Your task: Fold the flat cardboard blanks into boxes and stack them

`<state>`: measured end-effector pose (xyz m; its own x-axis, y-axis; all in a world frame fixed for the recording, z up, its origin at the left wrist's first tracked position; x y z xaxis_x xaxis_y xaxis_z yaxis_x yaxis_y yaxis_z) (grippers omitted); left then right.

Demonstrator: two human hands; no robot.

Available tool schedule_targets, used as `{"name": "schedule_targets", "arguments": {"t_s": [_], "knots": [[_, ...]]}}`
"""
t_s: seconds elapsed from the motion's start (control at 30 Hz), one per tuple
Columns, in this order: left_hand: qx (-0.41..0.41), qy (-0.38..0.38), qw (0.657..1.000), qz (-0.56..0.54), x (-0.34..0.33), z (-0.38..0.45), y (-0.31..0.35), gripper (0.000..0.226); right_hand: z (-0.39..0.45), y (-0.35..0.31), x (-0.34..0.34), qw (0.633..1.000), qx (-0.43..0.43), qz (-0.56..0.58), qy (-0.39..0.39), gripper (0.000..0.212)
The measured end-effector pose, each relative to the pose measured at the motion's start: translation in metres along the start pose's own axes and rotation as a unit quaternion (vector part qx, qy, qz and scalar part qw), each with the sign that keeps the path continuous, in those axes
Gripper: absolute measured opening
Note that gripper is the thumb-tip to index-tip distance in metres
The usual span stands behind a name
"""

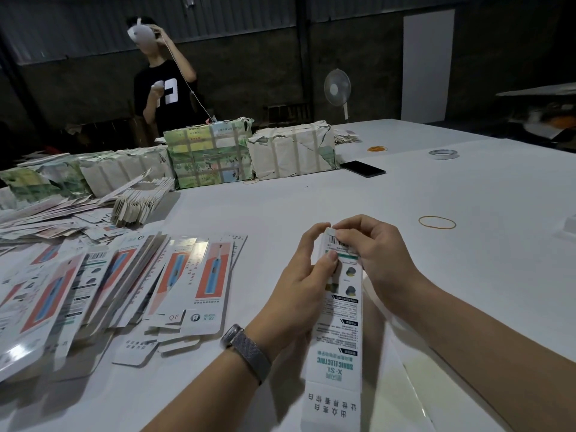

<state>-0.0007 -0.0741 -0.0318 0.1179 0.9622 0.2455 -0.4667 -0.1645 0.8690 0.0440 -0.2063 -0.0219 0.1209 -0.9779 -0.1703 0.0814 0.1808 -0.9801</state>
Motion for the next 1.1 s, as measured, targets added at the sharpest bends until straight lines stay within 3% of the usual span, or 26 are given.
{"name": "schedule_targets", "arguments": {"t_s": [0.2,0.5,0.77,1.1], "knots": [[0.003,0.001,1.000,0.003,0.001,0.000,0.000,0.035,-0.002,0.004,-0.003,1.000,-0.009,-0.014,0.000,0.012],[0.017,-0.029,0.999,-0.022,0.000,0.000,0.002,0.035,-0.003,-0.005,-0.001,1.000,-0.002,0.005,0.006,0.033],[0.024,-0.063,0.998,-0.015,0.002,-0.001,0.007,0.051,-0.003,-0.007,0.000,0.999,-0.013,0.039,0.000,0.025],[0.022,-0.075,0.996,-0.031,0.002,-0.002,0.011,0.050,-0.004,-0.009,0.001,1.000,-0.007,0.018,-0.019,0.028]]}}
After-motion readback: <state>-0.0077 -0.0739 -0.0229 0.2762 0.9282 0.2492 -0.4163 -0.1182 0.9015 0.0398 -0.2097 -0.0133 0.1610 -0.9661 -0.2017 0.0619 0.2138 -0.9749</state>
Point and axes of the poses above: each hand's wrist, its own z-axis towards the middle knuckle, its own x-axis out of the back of the hand, y = z × x, the point moved 2 cm from there along z, towards the middle knuckle, and after that the axes turned 10 degrees about -x, right-handed, at the moved point
